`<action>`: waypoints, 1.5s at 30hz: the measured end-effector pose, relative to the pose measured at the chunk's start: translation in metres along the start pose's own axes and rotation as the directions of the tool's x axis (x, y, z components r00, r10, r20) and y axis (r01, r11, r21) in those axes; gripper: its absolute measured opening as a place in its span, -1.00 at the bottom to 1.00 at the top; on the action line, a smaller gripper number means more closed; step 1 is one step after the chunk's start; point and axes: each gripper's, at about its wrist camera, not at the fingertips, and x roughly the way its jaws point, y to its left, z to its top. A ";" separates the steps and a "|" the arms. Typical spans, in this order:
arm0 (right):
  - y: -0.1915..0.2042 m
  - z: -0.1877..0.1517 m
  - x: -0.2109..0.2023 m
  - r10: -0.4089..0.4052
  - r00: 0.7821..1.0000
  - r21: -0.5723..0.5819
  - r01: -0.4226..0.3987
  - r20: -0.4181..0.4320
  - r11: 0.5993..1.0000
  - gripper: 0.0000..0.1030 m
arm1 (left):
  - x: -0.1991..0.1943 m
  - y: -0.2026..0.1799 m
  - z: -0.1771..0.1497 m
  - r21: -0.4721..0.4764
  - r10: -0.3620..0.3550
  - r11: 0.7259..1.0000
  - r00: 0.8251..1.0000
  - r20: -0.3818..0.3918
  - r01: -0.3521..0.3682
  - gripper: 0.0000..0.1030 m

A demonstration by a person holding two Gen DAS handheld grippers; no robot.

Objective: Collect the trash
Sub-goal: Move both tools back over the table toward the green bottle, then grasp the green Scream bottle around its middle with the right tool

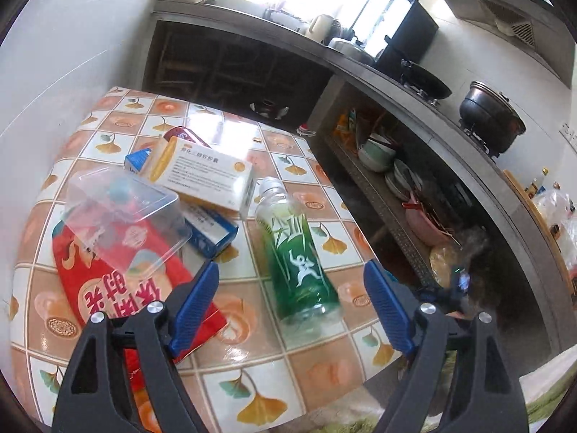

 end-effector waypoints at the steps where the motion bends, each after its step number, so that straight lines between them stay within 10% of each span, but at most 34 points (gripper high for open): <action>1: 0.008 -0.002 -0.015 0.026 0.999 -0.012 -0.026 0.019 1.000 -0.13 | 0.002 0.000 -0.003 0.009 0.006 1.000 1.000 -0.004 -0.006 0.58; 7: 0.092 -0.020 -0.084 0.294 0.956 -0.161 -0.289 0.009 0.944 0.28 | 0.011 0.001 -0.024 0.088 0.043 0.995 0.999 -0.015 -0.041 0.60; 18: 0.290 -0.073 -0.090 0.538 0.778 -0.335 -0.626 -0.324 0.704 0.43 | 0.002 0.003 -0.059 0.151 0.144 0.977 0.989 0.040 -0.149 0.63; 32: 0.390 -0.110 -0.069 0.418 0.815 -0.383 -0.564 -0.402 0.731 0.48 | -0.016 0.049 -0.071 0.068 0.187 0.979 0.980 0.065 -0.191 0.71; 45: 0.387 -0.112 -0.058 0.407 0.820 -0.351 -0.548 -0.402 0.759 0.19 | -0.012 0.071 -0.063 -0.060 0.184 0.982 0.982 0.033 -0.182 0.72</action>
